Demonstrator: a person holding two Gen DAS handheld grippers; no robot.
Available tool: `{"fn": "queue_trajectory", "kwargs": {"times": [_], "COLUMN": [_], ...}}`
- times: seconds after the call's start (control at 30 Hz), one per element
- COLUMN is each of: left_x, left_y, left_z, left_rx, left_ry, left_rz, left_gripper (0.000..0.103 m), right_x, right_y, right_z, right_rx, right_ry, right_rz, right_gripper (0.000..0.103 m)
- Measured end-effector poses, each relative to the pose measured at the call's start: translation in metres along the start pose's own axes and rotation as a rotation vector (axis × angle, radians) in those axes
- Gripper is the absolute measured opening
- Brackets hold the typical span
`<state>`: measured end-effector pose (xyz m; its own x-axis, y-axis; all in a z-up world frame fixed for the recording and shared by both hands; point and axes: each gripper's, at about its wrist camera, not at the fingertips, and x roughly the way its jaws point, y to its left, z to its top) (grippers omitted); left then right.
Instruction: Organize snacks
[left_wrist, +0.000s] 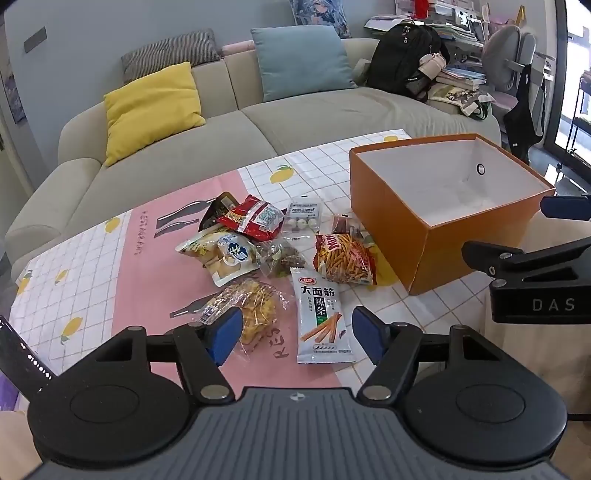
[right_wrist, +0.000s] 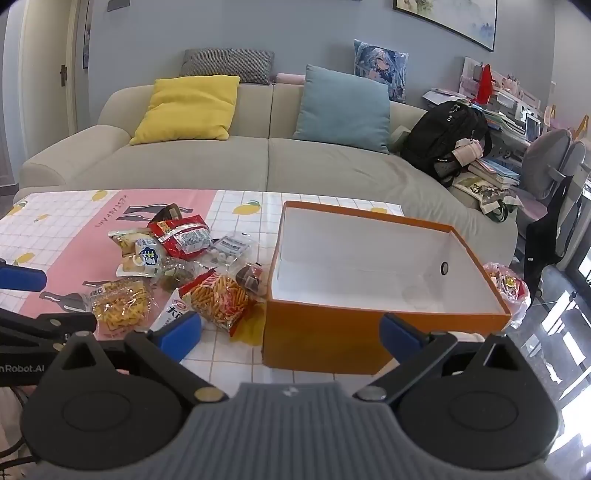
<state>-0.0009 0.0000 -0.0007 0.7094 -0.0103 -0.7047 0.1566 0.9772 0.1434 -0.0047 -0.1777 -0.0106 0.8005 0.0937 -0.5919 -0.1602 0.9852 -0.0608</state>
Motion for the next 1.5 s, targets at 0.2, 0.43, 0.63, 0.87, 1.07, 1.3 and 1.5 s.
{"fn": "queue_trajectory", "kwargs": {"times": [0.2,0.43,0.63,0.87,1.07,1.3,1.5], "left_x": [-0.0004,-0.003,-0.0041,-0.0043,-0.0046,-0.0049,-0.0043], "left_y": [0.0016,0.0001,-0.001,-0.001,-0.0012,-0.0019,-0.0009], "left_z": [0.0001,0.0005,0.0008,0.0009,0.001,0.001,0.0009], "left_rx": [-0.007,-0.005,-0.005,-0.006,-0.006,-0.006,-0.007], "left_ry": [0.0,-0.001,-0.001,-0.001,0.0,0.001,0.001], "left_rz": [-0.006,-0.011,-0.012,-0.013,-0.013,-0.014,-0.014], "left_gripper": [0.08,0.079,0.079,0.079,0.079,0.079,0.079], "right_x": [0.0002,0.0012,0.0018,0.0016,0.0016,0.0017,0.0019], "right_y": [0.0016,0.0024,0.0031,0.0027,0.003,0.003,0.0033], "right_z": [0.0006,0.0006,0.0009,0.0006,0.0008,0.0008,0.001], "right_rx": [-0.009,-0.016,-0.017,-0.018,-0.016,-0.016,-0.016], "right_ry": [0.003,0.006,0.007,0.006,0.008,0.008,0.008], "right_rz": [-0.006,-0.008,-0.009,-0.009,-0.009,-0.009,-0.01], "right_gripper": [0.1,0.1,0.1,0.1,0.1,0.1,0.1]}}
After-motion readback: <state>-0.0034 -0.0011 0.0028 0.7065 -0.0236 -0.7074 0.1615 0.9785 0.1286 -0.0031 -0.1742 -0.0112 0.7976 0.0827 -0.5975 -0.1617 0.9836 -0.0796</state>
